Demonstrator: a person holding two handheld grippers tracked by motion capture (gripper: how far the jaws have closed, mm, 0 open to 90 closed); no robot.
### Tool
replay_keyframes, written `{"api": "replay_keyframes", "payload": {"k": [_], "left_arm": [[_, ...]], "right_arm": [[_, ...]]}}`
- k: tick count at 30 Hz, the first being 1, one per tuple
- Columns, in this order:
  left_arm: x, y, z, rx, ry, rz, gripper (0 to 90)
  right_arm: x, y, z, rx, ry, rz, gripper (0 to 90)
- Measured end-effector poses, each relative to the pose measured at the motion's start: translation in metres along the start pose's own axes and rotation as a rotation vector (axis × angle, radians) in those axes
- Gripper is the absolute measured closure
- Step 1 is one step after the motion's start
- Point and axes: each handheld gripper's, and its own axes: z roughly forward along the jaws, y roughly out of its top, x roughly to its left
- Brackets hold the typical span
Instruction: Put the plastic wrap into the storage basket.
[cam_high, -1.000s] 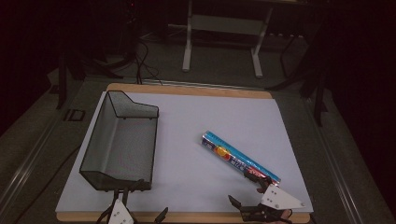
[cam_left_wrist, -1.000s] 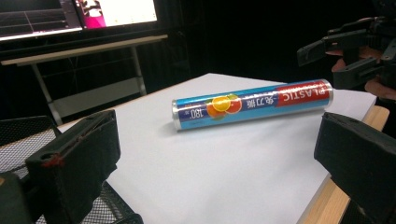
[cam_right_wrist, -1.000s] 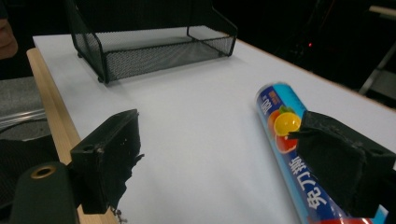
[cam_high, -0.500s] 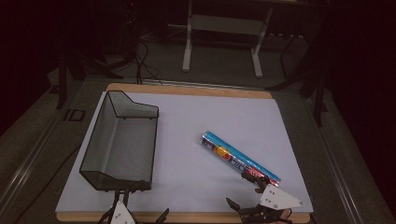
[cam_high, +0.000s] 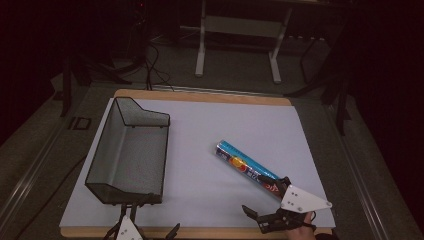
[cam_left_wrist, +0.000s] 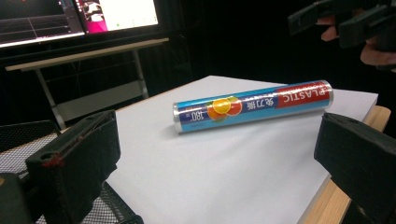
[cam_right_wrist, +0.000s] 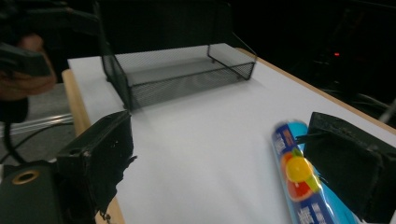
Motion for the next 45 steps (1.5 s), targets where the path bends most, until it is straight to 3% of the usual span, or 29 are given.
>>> {"api": "replay_keyframes", "payload": {"k": [5, 10, 14, 22, 27, 32, 40, 45], "left_arm": [[0.0, 0.0, 0.0, -0.002, 0.0, -0.003, 0.8], [0.0, 0.0, 0.0, -0.003, 0.0, -0.005, 0.8], [0.001, 0.0, 0.0, -0.001, 0.0, -0.006, 0.8], [0.001, -0.001, 0.0, 0.001, -0.001, -0.006, 0.8], [0.001, -0.001, 0.0, 0.0, -0.001, -0.003, 0.8], [0.001, -0.001, 0.0, 0.005, -0.005, 0.002, 0.8], [0.0, -0.001, 0.0, 0.006, -0.007, 0.003, 0.8], [0.0, -0.001, 0.001, 0.008, -0.009, 0.002, 0.8]], "right_arm": [[-0.009, 0.013, 0.005, 0.01, 0.024, 0.011, 8.5], [-0.021, 0.022, 0.013, 0.03, 0.0, 0.032, 8.4], [-0.028, 0.027, 0.021, 0.066, -0.034, 0.009, 8.4], [-0.047, 0.031, 0.038, 0.132, -0.029, -0.008, 8.4], [-0.059, 0.028, 0.046, 0.165, -0.025, -0.004, 8.5], [-0.076, 0.02, 0.059, 0.23, 0.003, 0.039, 8.9], [-0.087, 0.005, 0.071, 0.308, -0.024, 0.037, 8.9], [-0.099, -0.01, 0.08, 0.38, -0.021, 0.074, 8.9]]}}
